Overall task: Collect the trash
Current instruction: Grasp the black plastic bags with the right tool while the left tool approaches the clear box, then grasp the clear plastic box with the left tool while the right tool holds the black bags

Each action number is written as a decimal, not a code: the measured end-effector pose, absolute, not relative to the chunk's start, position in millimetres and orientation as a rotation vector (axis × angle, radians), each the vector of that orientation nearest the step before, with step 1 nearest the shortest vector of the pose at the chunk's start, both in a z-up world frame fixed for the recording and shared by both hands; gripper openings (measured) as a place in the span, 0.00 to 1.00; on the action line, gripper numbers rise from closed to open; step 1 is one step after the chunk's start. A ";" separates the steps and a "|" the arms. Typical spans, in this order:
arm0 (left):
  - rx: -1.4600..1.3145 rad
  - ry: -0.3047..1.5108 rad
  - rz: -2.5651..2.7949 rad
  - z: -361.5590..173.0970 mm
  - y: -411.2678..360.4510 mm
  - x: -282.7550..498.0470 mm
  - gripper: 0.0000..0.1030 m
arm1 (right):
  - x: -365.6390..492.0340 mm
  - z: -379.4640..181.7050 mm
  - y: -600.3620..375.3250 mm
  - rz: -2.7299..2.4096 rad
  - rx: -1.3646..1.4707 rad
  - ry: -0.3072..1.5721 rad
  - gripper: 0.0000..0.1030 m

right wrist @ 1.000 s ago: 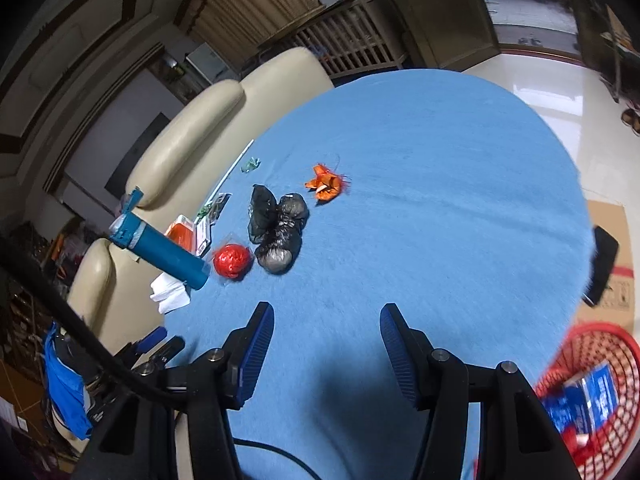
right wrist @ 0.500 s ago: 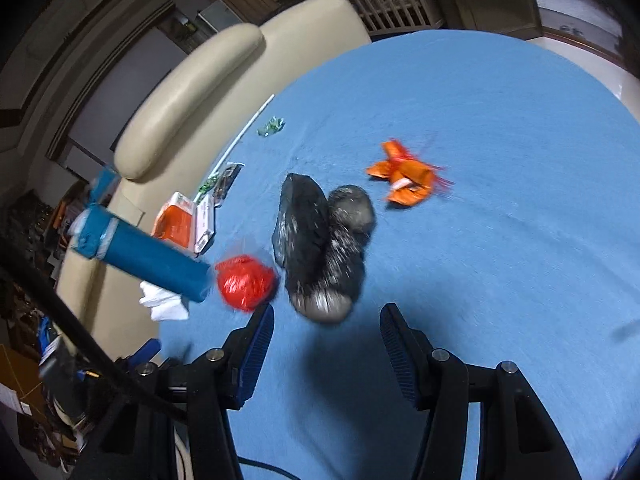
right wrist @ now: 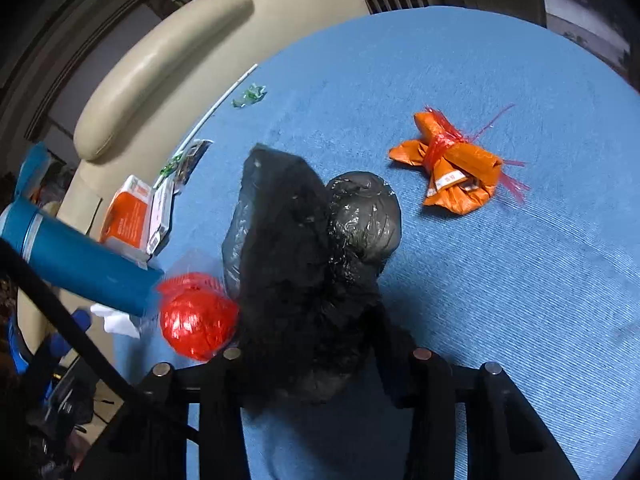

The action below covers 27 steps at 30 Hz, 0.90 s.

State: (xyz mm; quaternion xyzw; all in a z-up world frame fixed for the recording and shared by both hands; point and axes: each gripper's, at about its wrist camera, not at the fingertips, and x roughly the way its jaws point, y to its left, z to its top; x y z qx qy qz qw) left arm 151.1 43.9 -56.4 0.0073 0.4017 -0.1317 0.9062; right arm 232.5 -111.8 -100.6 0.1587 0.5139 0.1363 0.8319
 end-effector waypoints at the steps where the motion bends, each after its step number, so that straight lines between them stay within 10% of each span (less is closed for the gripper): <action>1: 0.014 0.837 -0.276 -58.6 41.0 156.4 0.74 | 229.5 -100.1 -114.8 0.282 0.337 1.086 0.42; 27: -0.017 0.915 -0.396 -78.8 -10.5 143.1 0.73 | 61.9 -82.5 -206.3 0.203 0.445 0.968 0.42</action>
